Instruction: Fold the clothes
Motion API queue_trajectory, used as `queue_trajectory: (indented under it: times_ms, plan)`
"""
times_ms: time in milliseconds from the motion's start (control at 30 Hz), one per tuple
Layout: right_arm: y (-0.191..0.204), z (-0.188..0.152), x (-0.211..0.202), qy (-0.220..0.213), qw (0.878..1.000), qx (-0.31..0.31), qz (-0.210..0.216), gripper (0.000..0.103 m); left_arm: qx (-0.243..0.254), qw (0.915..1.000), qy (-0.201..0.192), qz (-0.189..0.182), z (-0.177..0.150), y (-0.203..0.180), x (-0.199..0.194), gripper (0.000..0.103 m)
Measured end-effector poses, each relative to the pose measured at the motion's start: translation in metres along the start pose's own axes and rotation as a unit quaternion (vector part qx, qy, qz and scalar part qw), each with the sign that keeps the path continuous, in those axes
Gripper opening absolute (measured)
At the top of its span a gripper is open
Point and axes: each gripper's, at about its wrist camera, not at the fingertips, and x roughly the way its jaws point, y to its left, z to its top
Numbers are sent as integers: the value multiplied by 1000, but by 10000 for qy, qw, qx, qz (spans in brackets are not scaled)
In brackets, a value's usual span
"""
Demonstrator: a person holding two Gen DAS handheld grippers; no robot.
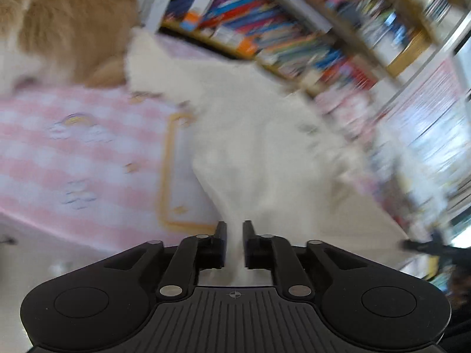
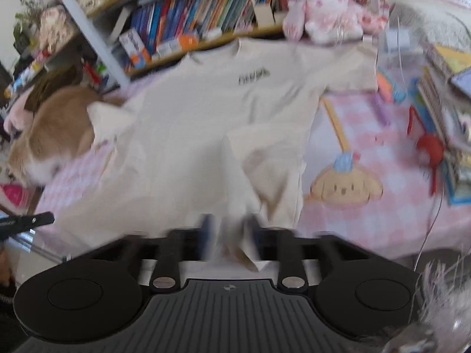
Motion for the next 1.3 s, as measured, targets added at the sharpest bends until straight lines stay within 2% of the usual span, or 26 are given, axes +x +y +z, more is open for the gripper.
queue_trajectory:
  times_ms: [100, 167, 267, 400, 467, 600, 733, 833, 933, 1033, 1067, 1100, 1133, 1167, 1200, 1300]
  plan:
    - [-11, -7, 5, -61, 9998, 103, -185, 45, 404, 9978, 41, 524, -2, 1, 6, 19]
    - [-21, -10, 10, -118, 9993, 201, -296, 45, 623, 9967, -83, 515, 0, -2, 9, 19]
    - [-36, -15, 19, -203, 9981, 348, -463, 45, 1020, 9946, -151, 125, 3, -15, 23, 19]
    - [-56, -21, 29, -316, 9957, 544, -685, 45, 1766, 9842, 0, -112, 5, -45, 65, 19]
    - [-59, -24, 37, -267, 9958, 547, -681, 45, 1945, 9807, 186, -79, 4, -55, 83, 19]
    - [-42, -33, 49, 15, 9978, 263, -601, 45, 2295, 9728, 190, 239, 2, -64, 101, 19]
    - [-22, -37, 56, -73, 9972, -50, -748, 43, 2172, 9752, 263, 324, 1, -55, 107, 19]
    - [-31, -39, 59, -172, 9935, 253, -1096, 40, 2026, 9783, 263, 338, 2, -50, 111, 19]
    - [-52, -39, 63, -102, 9927, 803, -891, 40, 1800, 9829, 254, 302, 4, -47, 111, 19]
    - [-47, -39, 75, 16, 9944, 637, -849, 39, 1719, 9844, 244, 283, 4, -45, 112, 19]
    - [-41, -39, 78, -30, 9949, 416, -917, 29, 1713, 9845, 255, 274, 4, -45, 112, 19]
    - [-33, -39, 81, 6, 9952, 117, -974, 11, 1691, 9849, 273, 258, 5, -44, 112, 19]
    - [-28, -38, 83, 106, 9944, -127, -1043, 5, 1626, 9860, 296, 241, 7, -43, 112, 19]
    - [-26, -35, 82, 159, 9938, -252, -1072, 5, 1553, 9871, 319, 224, 8, -41, 113, 19]
    - [-31, -33, 72, 7, 9937, -115, -1115, 5, 1479, 9882, 342, 207, 10, -40, 113, 19]
    - [-68, -32, 40, -467, 9802, 967, -1665, 5, 1291, 9909, 334, 179, 12, -35, 113, 17]
